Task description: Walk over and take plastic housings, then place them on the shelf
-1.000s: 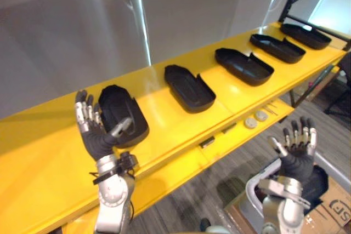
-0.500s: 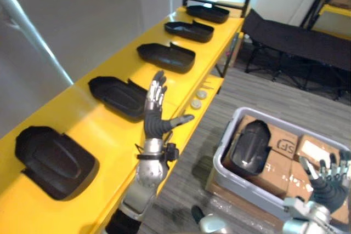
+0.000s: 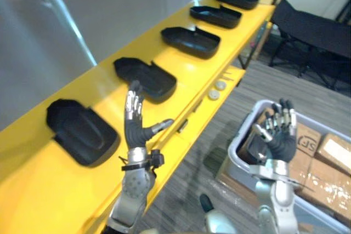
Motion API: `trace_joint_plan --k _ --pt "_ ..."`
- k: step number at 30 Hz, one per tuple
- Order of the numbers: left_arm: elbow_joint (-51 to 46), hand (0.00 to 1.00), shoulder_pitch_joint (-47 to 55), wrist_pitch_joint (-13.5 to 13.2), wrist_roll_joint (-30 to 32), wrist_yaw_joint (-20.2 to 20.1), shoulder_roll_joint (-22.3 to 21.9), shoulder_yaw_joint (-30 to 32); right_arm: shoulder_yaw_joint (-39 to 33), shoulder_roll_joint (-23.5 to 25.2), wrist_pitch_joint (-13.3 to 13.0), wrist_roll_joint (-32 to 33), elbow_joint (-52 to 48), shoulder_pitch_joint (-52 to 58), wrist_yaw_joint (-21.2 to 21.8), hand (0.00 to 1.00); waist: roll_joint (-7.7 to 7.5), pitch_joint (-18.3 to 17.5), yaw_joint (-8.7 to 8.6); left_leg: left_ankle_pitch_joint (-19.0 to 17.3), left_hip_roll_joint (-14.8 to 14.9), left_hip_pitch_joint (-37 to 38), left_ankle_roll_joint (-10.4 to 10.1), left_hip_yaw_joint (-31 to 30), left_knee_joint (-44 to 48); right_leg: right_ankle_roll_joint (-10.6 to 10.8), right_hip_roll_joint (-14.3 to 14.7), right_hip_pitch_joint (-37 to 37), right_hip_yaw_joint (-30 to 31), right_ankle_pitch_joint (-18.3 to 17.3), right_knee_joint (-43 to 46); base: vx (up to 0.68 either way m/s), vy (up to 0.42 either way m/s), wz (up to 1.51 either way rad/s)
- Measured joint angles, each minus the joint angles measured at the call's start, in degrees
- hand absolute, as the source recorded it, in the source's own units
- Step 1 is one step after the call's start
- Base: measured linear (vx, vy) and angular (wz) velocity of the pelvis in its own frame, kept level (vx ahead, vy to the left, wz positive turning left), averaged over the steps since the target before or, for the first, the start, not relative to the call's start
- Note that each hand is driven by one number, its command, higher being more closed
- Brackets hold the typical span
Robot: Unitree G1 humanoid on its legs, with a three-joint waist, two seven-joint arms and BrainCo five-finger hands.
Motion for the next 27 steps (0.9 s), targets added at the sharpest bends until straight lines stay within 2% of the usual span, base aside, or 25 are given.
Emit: trace_joint_plan --k 2,3,4,6,8,9,10,11,12,13,14,15,16,17,18,19,20,21,23,24,27 --pt "0.0 0.00 0.1 0.0 -0.4 -1.2 -0.1 -0.1 0.3 0.9 -0.2 0.0 -0.1 1.8 0.1 0.00 -0.36 0.2 1.07 -1.7 0.9 0.3 0.6 3.1 2.8 0.0 0.5 -0.3 -1.7 1.4 0.4 -0.26 0.065 -1.00" --pt "-0.3 0.00 0.7 0.1 -0.3 -1.0 0.0 0.2 0.7 1.0 -0.2 0.1 -0.2 2.9 1.5 0.00 -0.23 0.6 1.56 -1.9 2.1 0.8 1.2 7.4 3.2 -4.0 0.2 -0.4 -6.5 3.0 -1.4 -0.27 0.028 -1.22" --pt "-0.3 0.00 0.8 0.1 -0.2 -1.0 -0.1 0.3 0.8 0.9 -0.3 0.1 -0.2 2.9 1.8 0.00 -0.25 0.7 1.57 -1.9 2.3 0.9 1.2 8.1 3.3 -4.7 0.1 -0.8 -7.9 2.6 -0.4 -0.31 0.017 -1.33" --pt "0.4 0.00 1.6 0.6 0.3 0.1 -0.1 1.0 1.9 0.4 -1.4 0.3 -0.2 2.5 3.5 0.00 -0.58 0.7 1.62 -0.6 5.0 1.0 1.0 13.8 2.5 -7.4 -1.4 -3.9 -17.4 -3.4 11.6 -0.20 -0.010 -1.20" --pt "0.9 0.00 2.0 0.5 0.3 0.3 -0.1 2.1 2.3 0.4 -1.6 0.6 0.2 1.8 3.5 0.00 -0.53 0.7 1.85 0.5 6.4 0.8 0.3 15.7 1.8 -8.3 -2.8 -3.1 -19.9 -7.1 16.6 -0.09 -0.046 -0.87" --pt "1.0 0.00 2.8 0.5 0.3 0.2 -0.2 3.8 2.8 0.3 -2.2 0.7 1.9 0.4 3.5 0.00 -0.58 0.6 2.43 1.3 7.5 0.9 -0.3 17.3 1.5 -8.3 -4.9 -2.0 -22.8 -10.7 19.8 -0.02 -0.117 -0.77" --pt "1.1 0.00 3.5 0.5 0.3 0.2 -0.2 5.2 3.3 0.3 -2.5 0.6 3.7 -1.0 3.5 0.00 -0.85 0.5 2.83 1.7 8.0 0.5 -0.9 17.8 1.6 -8.7 -6.9 -1.1 -25.2 -12.1 21.0 -0.01 -0.158 -0.63" --pt "1.1 0.00 4.0 0.5 0.3 0.2 -0.2 6.0 3.7 0.3 -2.5 0.6 5.2 -2.1 3.3 0.00 -1.66 0.1 2.90 1.9 8.2 0.2 -1.3 18.2 1.8 -7.8 -7.9 -0.7 -26.7 -12.3 20.4 -0.02 -0.204 -0.61" --pt "1.7 0.00 4.5 1.3 0.1 0.2 -0.2 8.3 4.7 0.3 -2.5 0.5 7.9 -4.3 3.0 0.00 -1.99 0.0 3.49 2.3 7.1 -0.2 -1.3 16.8 1.4 -5.9 -6.8 -0.9 -28.4 -11.4 18.3 -0.04 -0.178 -0.73" --pt "2.6 0.00 4.6 1.8 0.1 0.0 -0.3 9.2 5.4 -0.2 -2.5 0.5 9.8 -5.7 2.5 0.00 -1.60 -0.1 4.51 2.3 6.2 -0.5 -1.3 14.0 -0.8 -4.9 -5.0 -0.6 -27.6 -9.9 14.4 -0.12 -0.187 -1.24" --pt "2.9 0.00 4.8 2.6 0.0 -0.3 -0.1 10.5 5.4 -0.2 -2.5 0.4 12.6 -8.0 2.0 0.00 0.50 -1.0 6.21 3.8 6.3 -0.6 -0.9 11.5 -3.8 -3.7 -2.3 1.1 -26.0 -5.5 5.5 -0.08 -0.150 -1.25" --pt "2.8 0.00 5.1 2.8 -0.2 -0.6 -0.5 11.7 5.6 -0.1 -2.4 0.3 13.4 -9.2 1.9 0.00 1.70 -1.1 7.20 5.3 8.4 0.0 -2.2 14.0 -4.8 -8.2 -2.3 1.3 -27.8 -7.5 6.9 -0.07 -0.184 -1.13" --pt "3.3 0.00 5.5 3.3 -0.4 -0.9 -0.4 13.3 6.3 0.6 -2.4 -0.3 13.8 -10.0 1.1 0.00 1.37 -1.0 6.43 6.7 8.7 0.5 -3.0 15.2 -5.8 -11.8 -6.6 0.9 -32.0 -12.3 15.1 0.02 -0.208 -0.77" --pt "3.8 0.00 6.7 3.3 -0.6 -1.2 -0.2 14.6 7.4 0.8 -2.2 -1.8 14.3 -10.0 0.7 0.00 0.19 -1.2 6.17 7.3 8.6 1.4 -3.9 16.4 -6.5 -9.8 -10.8 2.8 -34.3 -11.7 15.7 0.00 -0.214 -0.55" --pt "4.1 0.00 7.2 3.4 -1.4 -1.3 0.1 15.1 7.9 0.8 -1.8 -1.9 14.5 -10.0 0.7 0.00 -0.29 -1.4 6.24 7.5 9.0 1.3 -4.3 16.8 -6.4 -6.6 -11.0 3.6 -34.3 -11.1 14.0 0.01 -0.273 -0.47" --pt "5.0 0.00 7.6 3.7 -2.9 -1.5 0.0 15.9 8.1 0.8 -0.7 -2.2 14.3 -10.1 0.7 0.00 -0.93 -1.9 6.35 8.3 10.2 1.0 -5.8 16.8 -6.9 -4.6 -9.1 4.6 -36.0 -11.3 10.8 0.00 -0.282 -0.39" --pt "5.1 0.00 8.1 3.7 -5.1 -1.6 -0.9 15.9 7.8 0.2 0.2 -2.2 14.1 -10.1 0.7 0.00 -0.65 -1.7 6.28 9.3 11.4 0.6 -7.0 17.2 -7.4 -4.2 -7.0 5.3 -36.1 -11.1 7.1 0.00 -0.276 -0.34" --pt "5.4 0.00 8.2 3.5 -6.3 -1.6 -1.4 15.8 7.6 -0.1 0.9 -2.2 14.1 -10.0 0.8 0.00 -0.34 -1.6 5.97 9.5 12.2 0.0 -7.2 17.2 -7.2 -3.8 -6.0 5.3 -36.2 -10.8 5.9 -0.02 -0.227 -0.28" --pt "7.4 0.00 7.4 3.4 -8.1 -1.4 -2.8 14.8 6.0 -1.8 4.0 -2.2 13.8 -9.2 1.0 0.00 1.49 0.2 4.68 9.7 14.7 -1.6 -7.1 16.5 -5.2 -4.9 -3.5 4.6 -35.7 -9.6 4.8 -0.08 -0.172 -0.29" --pt "9.2 0.00 6.3 3.1 -8.4 -0.4 -2.8 13.5 4.8 -3.0 5.9 -2.2 13.8 -8.6 1.6 0.00 2.27 1.8 3.88 10.1 14.8 -2.4 -6.5 15.4 -4.5 -5.4 -2.8 3.7 -34.6 -8.9 4.6 -0.14 -0.095 -0.46" --pt "10.8 0.00 6.5 2.9 -9.2 -0.6 -3.4 10.7 2.1 -3.9 6.3 -2.4 13.8 -6.9 2.3 0.00 2.37 2.6 3.60 11.3 13.1 -2.5 -4.8 15.6 -7.5 -5.5 -1.8 2.0 -31.2 -5.0 -0.7 -0.12 -0.032 -0.70"
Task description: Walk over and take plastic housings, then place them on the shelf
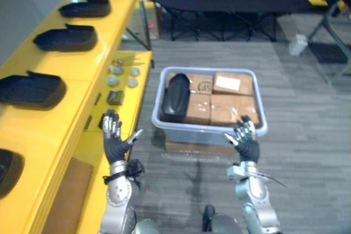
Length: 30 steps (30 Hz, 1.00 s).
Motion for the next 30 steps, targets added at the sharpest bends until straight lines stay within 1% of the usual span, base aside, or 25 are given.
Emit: trace_joint_plan --k 2,3,5,7,8,9,10,11,12,13,14,15,17,18,19,20,21,22,23,24,27,28,30 --pt "2.0 0.00 0.0 0.0 2.0 -0.1 0.1 -2.2 -1.4 -0.5 -0.3 -1.2 0.0 0.4 -0.3 0.00 -0.25 0.6 -1.05 0.4 -1.0 0.0 0.0 0.1 -1.7 0.0 0.2 0.3 0.5 2.0 -4.8 -0.09 0.003 -0.50" --pt "4.2 0.00 -0.3 0.4 3.5 -0.4 0.2 -3.4 -2.3 -0.3 -0.7 -1.6 0.0 0.3 -0.6 0.00 -0.58 1.3 -1.09 0.5 -1.6 0.5 -0.2 0.1 -2.3 -0.1 -0.1 0.6 0.5 3.3 -6.4 -0.09 0.061 -0.31" --pt "7.7 0.00 -0.7 1.1 5.6 -0.7 0.2 -4.1 -3.2 -0.4 -1.3 -1.4 0.2 0.3 -0.6 0.00 -0.74 1.8 -1.14 0.5 -2.4 0.6 -0.2 0.0 -2.5 0.2 -0.6 1.2 0.6 5.0 -8.5 -0.08 0.078 -0.20" --pt "9.6 0.00 -0.5 2.7 5.5 -1.6 0.6 -4.1 -3.3 -0.5 -1.3 -1.2 0.8 -0.2 -0.8 0.00 -0.80 1.9 -0.92 0.5 -3.1 0.6 -0.2 -0.1 -2.6 0.3 -0.8 2.0 1.2 6.8 -10.4 -0.01 0.040 -0.12" --pt "12.3 0.00 -0.3 4.1 5.5 -2.6 1.3 -4.2 -3.3 -0.7 -1.3 -0.9 2.5 -1.2 -1.2 0.00 -0.91 1.9 -0.81 0.5 -3.7 0.6 -0.1 -0.4 -2.6 0.2 -1.2 2.5 1.4 8.0 -11.7 0.01 0.039 -0.06" --pt "14.1 0.00 -0.6 5.7 5.6 -3.2 1.7 -4.3 -3.4 -1.1 -1.3 -0.8 3.7 -2.1 -1.4 0.00 -0.82 2.1 -0.82 0.5 -4.1 0.6 -0.1 -1.0 -2.7 0.7 -1.4 2.7 1.4 8.5 -12.1 -0.01 0.048 -0.02" --pt "18.0 0.00 -1.4 8.7 5.8 -4.5 2.3 -4.6 -3.5 -1.9 -0.9 0.6 6.2 -4.3 -1.4 0.00 -0.76 2.5 -0.90 0.5 -4.6 0.7 -0.1 -2.4 -2.9 0.9 -1.8 3.0 1.4 9.0 -12.3 -0.04 0.097 0.06" --pt "21.7 0.00 -2.0 10.4 7.2 -5.6 3.4 -5.4 -4.0 -2.5 -0.2 1.7 8.3 -6.7 -1.3 0.00 -1.04 3.2 -0.87 0.5 -5.1 0.7 -0.1 -3.0 -2.9 1.1 -2.1 3.1 1.3 9.4 -12.3 -0.04 0.090 0.07" --pt "23.1 0.00 -2.2 11.1 7.1 -6.0 4.0 -5.8 -4.3 -2.7 0.1 2.1 9.5 -8.2 -1.3 0.00 -1.34 3.7 -0.81 0.5 -5.2 0.6 -0.1 -3.1 -2.9 1.2 -2.3 3.1 1.3 9.6 -12.3 -0.06 0.110 0.08" --pt "25.3 0.00 -2.3 12.0 6.3 -6.7 4.7 -5.9 -5.4 -3.1 0.5 3.0 12.8 -12.2 -1.6 0.00 -2.04 5.1 -0.52 0.4 -5.7 0.5 0.0 -3.3 -2.8 1.3 -2.7 3.1 1.3 9.9 -12.3 -0.08 0.090 0.07" --pt "27.9 0.00 -2.8 12.2 5.0 -7.3 5.4 -6.1 -7.0 -4.0 1.4 3.0 16.9 -17.0 -2.3 0.00 -2.51 6.6 0.06 0.0 -6.1 0.0 0.3 -3.9 -2.0 1.6 -3.2 3.1 1.2 10.3 -12.3 -0.09 0.088 0.11" --pt "29.3 0.00 -3.2 12.2 4.8 -7.4 5.6 -6.3 -7.9 -5.0 1.7 3.0 19.1 -19.5 -2.9 0.00 -2.44 7.1 0.41 -0.5 -6.2 -0.9 0.2 -4.8 -1.1 1.7 -3.4 3.0 0.8 10.4 -12.3 -0.12 0.091 0.27" --pt "33.6 0.00 -4.3 12.1 4.7 -7.7 5.8 -6.2 -10.6 -9.5 2.0 3.0 28.3 -29.4 -5.2 0.00 -1.85 9.3 1.74 -2.0 -6.4 -3.9 0.3 -7.2 2.5 2.2 -4.1 2.8 -0.6 11.3 -12.3 -0.15 0.113 0.41" --pt "35.8 0.00 -4.5 11.6 4.5 -8.3 5.8 -6.2 -12.1 -13.1 2.0 4.8 34.2 -36.8 -5.5 0.00 -1.15 11.0 2.60 -2.7 -6.8 -6.2 0.7 -8.7 4.8 2.5 -4.7 2.4 -1.6 11.9 -12.3 -0.14 0.117 0.34" --pt "36.3 0.00 -4.5 11.5 4.5 -8.5 5.8 -6.2 -12.3 -14.0 2.0 5.4 35.4 -38.4 -5.5 0.00 -0.98 11.3 2.79 -2.7 -7.0 -6.7 0.8 -9.1 5.2 2.5 -4.8 2.3 -1.7 12.0 -12.3 -0.14 0.123 0.36" --pt "38.2 0.00 -4.5 11.1 4.4 -9.2 5.8 -6.2 -12.3 -17.2 2.0 6.7 40.1 -44.1 -5.4 0.00 -0.46 12.1 3.81 -2.8 -7.6 -8.4 0.9 -9.7 6.3 2.9 -5.4 1.5 -1.9 12.6 -12.3 -0.13 0.117 0.32" --pt "40.8 0.00 -4.5 10.4 4.4 -9.8 5.7 -6.3 -11.7 -21.0 2.0 8.7 45.1 -50.4 -5.1 0.00 0.56 12.8 5.09 -2.9 -8.1 -10.4 1.2 -11.1 7.8 3.0 -5.9 0.8 -2.9 13.0 -12.3 -0.13 0.126 0.42" --pt "41.5 0.00 -4.6 9.7 4.4 -10.0 5.7 -6.3 -11.5 -22.4 2.1 9.2 46.8 -52.5 -5.1 0.00 0.99 13.0 5.28 -3.0 -8.3 -11.4 1.3 -11.9 8.4 3.1 -6.1 0.8 -3.6 13.1 -12.3 -0.10 0.094 0.46" --pt "42.6 0.00 -4.9 8.6 4.3 -10.0 5.8 -6.2 -10.5 -24.3 2.5 10.0 49.6 -55.5 -5.1 0.00 1.52 13.3 5.84 -3.1 -8.5 -12.5 1.4 -12.7 9.2 3.2 -6.2 0.6 -4.5 13.2 -12.3 -0.08 0.093 0.41" --pt "44.0 0.00 -5.1 7.0 2.7 -10.1 5.8 -5.7 -8.9 -26.3 3.1 10.4 52.5 -58.6 -5.1 0.00 1.89 13.4 7.20 -3.1 -8.7 -13.7 1.5 -13.4 9.7 3.3 -6.5 0.0 -4.8 13.4 -12.3 -0.08 0.091 0.32" --pt "45.4 0.00 -5.9 3.5 1.0 -11.2 5.2 -5.7 -6.1 -29.5 4.7 12.2 56.8 -63.8 -4.8 0.00 3.36 14.2 8.97 -3.3 -9.4 -16.4 1.8 -15.2 11.4 3.4 -7.0 -1.1 -6.5 13.5 -11.5 -0.09 0.105 0.29" --pt "46.3 0.00 -6.3 2.2 -0.3 -11.9 4.8 -5.7 -5.1 -30.6 5.8 12.3 58.4 -65.3 -4.5 0.00 4.14 14.6 9.38 -3.3 -9.8 -17.1 1.9 -15.9 11.9 3.4 -7.4 -1.2 -7.2 13.5 -11.2 -0.06 0.110 0.28" --pt "46.9 0.00 -6.4 0.5 -1.6 -12.4 4.3 -5.5 -3.9 -31.6 7.7 12.3 60.7 -67.2 -3.8 0.00 4.71 14.7 10.36 -3.3 -10.2 -18.7 2.1 -16.6 12.9 3.4 -7.9 -2.4 -7.6 13.5 -10.4 -0.07 0.115 0.18"
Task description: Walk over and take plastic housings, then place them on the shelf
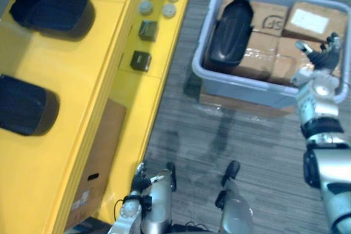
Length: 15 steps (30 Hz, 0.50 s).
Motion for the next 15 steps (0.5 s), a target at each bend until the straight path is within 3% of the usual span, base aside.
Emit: trace_joint_plan --k 3,6,10,15 --pt "1.3 0.00 -0.8 -2.2 -1.0 -0.7 -1.1 0.4 0.9 -2.3 2.4 -0.3 2.7 -1.4 1.3 0.00 1.22 0.7 1.40 0.2 -0.9 -0.9 0.3 -0.9 0.5 0.0 -0.9 -0.8 -0.8 -0.1 1.3 -0.06 0.107 0.15" --pt "1.8 0.00 -1.0 -2.8 -1.2 -1.2 -1.3 0.3 1.6 -3.8 4.1 -0.5 3.5 -3.6 1.3 0.00 2.67 1.0 1.60 0.1 -1.5 -2.4 0.5 -2.1 1.5 0.3 -1.7 -1.9 -1.8 -1.2 3.5 -0.08 0.096 0.17" --pt "1.9 0.00 -1.5 -3.7 -3.2 -1.8 -1.3 0.3 3.5 -5.5 7.9 -1.6 6.6 -6.8 0.7 0.00 3.09 1.4 3.61 0.2 -1.6 -3.9 0.9 -2.6 2.2 0.3 -2.2 -3.6 -2.1 -1.9 5.7 -0.08 0.072 0.05" --pt "2.7 0.00 -1.5 -4.4 -5.5 -2.2 -1.3 0.2 4.1 -7.1 10.1 -2.8 7.8 -8.1 -1.7 0.00 3.61 1.0 4.62 0.8 -2.5 -5.2 1.3 -3.9 2.3 0.5 -3.6 -5.0 -3.5 -3.3 8.2 -0.05 0.088 0.17"
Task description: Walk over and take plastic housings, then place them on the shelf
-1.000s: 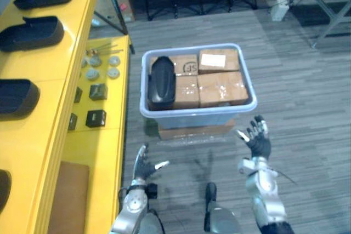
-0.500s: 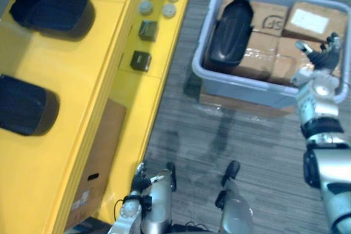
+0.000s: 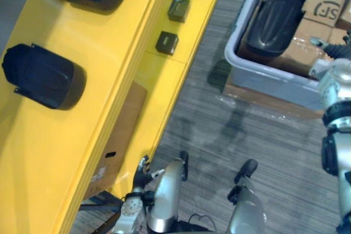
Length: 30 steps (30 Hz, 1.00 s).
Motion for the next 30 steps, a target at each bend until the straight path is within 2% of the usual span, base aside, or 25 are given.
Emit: trace_joint_plan --k 2,6,8,11,15,18,19,20,23,27,30 --pt "0.1 0.00 0.0 -0.1 -1.7 0.0 0.2 0.0 0.9 -0.7 0.4 -0.1 1.0 -0.5 -1.4 0.00 0.05 0.0 1.41 0.0 0.0 -0.2 0.0 -0.1 0.1 0.0 -0.3 -0.5 0.0 -0.6 1.0 -0.02 0.091 0.07" --pt "1.7 0.00 0.0 -0.1 -2.2 -0.3 1.5 0.0 2.0 -2.1 2.2 -2.2 1.2 -2.0 -3.0 0.00 0.46 -0.3 2.37 0.0 -0.4 -1.8 0.0 -0.8 0.8 0.2 -1.1 -2.4 -0.5 -2.0 3.6 -0.02 0.074 0.08" --pt "6.7 0.00 0.2 0.9 -2.2 -0.5 2.3 -1.8 2.3 -2.6 2.9 -2.2 1.8 -2.2 -3.6 0.00 0.46 -0.3 3.11 0.0 -0.8 -1.8 0.0 -1.2 0.9 0.4 -1.7 -2.7 -0.5 -2.8 4.6 0.00 0.091 0.08" --pt "9.8 0.00 0.9 2.4 -4.1 -0.4 2.5 -3.1 3.1 -4.3 5.2 -2.3 2.7 -2.4 -5.2 0.00 0.47 -0.3 4.71 0.0 -0.9 -2.7 0.0 -1.6 1.2 0.2 -2.0 -3.4 -1.1 -3.2 5.4 -0.02 0.077 0.09" --pt "9.8 0.00 1.4 2.3 -4.5 -0.4 2.6 -4.5 3.1 -4.4 8.2 -2.2 4.6 -3.1 -5.8 0.00 0.48 -0.3 6.49 0.0 -0.9 -5.0 0.0 -2.1 2.1 -0.3 -2.1 -5.4 -1.6 -3.6 6.1 -0.05 0.062 0.04" --pt "9.9 0.00 1.4 2.3 -6.3 -0.4 2.7 -5.4 3.2 -5.2 10.3 -2.8 4.8 -3.1 -5.9 0.00 0.97 -0.7 6.73 -0.2 -1.0 -6.4 0.2 -3.0 3.1 -0.4 -2.1 -5.7 -2.6 -3.7 6.3 -0.05 0.069 0.11" --pt "9.9 0.00 1.5 2.3 -6.7 -0.4 2.6 -5.7 3.4 -6.6 12.0 -3.4 4.7 -3.3 -5.4 1.00 1.14 -0.8 7.14 -0.3 -1.0 -7.1 0.3 -3.2 3.6 -0.4 -2.1 -6.2 -3.0 -3.8 6.3 -0.08 0.098 0.07" --pt "9.8 0.00 1.5 2.3 -6.7 -0.4 2.6 -6.1 3.8 -8.0 13.4 -3.7 4.7 -3.3 -4.6 1.00 1.18 -0.8 7.96 -0.5 -0.9 -7.6 0.3 -3.2 3.9 -0.5 -2.2 -6.8 -3.0 -3.9 6.4 -0.06 0.068 0.04" --pt "9.7 0.00 1.5 2.2 -8.5 -0.3 2.8 -7.0 4.9 -10.3 15.9 -5.8 4.7 -3.3 -3.4 1.00 1.22 -0.8 8.89 -0.5 -1.0 -8.7 0.4 -3.1 4.2 -0.5 -2.5 -7.5 -3.6 -4.0 6.3 -0.05 0.062 -0.01" --pt "9.7 0.00 1.5 2.2 -9.0 0.1 2.8 -7.5 5.7 -14.0 18.8 -10.0 5.0 -3.3 0.4 1.00 1.31 -0.9 9.82 -0.6 -0.7 -9.9 0.4 -3.3 4.2 -0.8 -2.8 -7.6 -6.7 -3.3 5.4 -0.01 0.049 -0.02" --pt "9.6 0.00 1.5 2.1 -9.0 0.2 2.9 -7.6 5.7 -14.9 21.0 -12.4 5.0 -3.3 1.0 1.00 1.33 -0.9 9.89 -0.6 -0.7 -10.1 0.4 -3.4 4.0 -0.7 -2.5 -7.5 -7.0 -3.1 5.0 0.00 0.021 0.01"
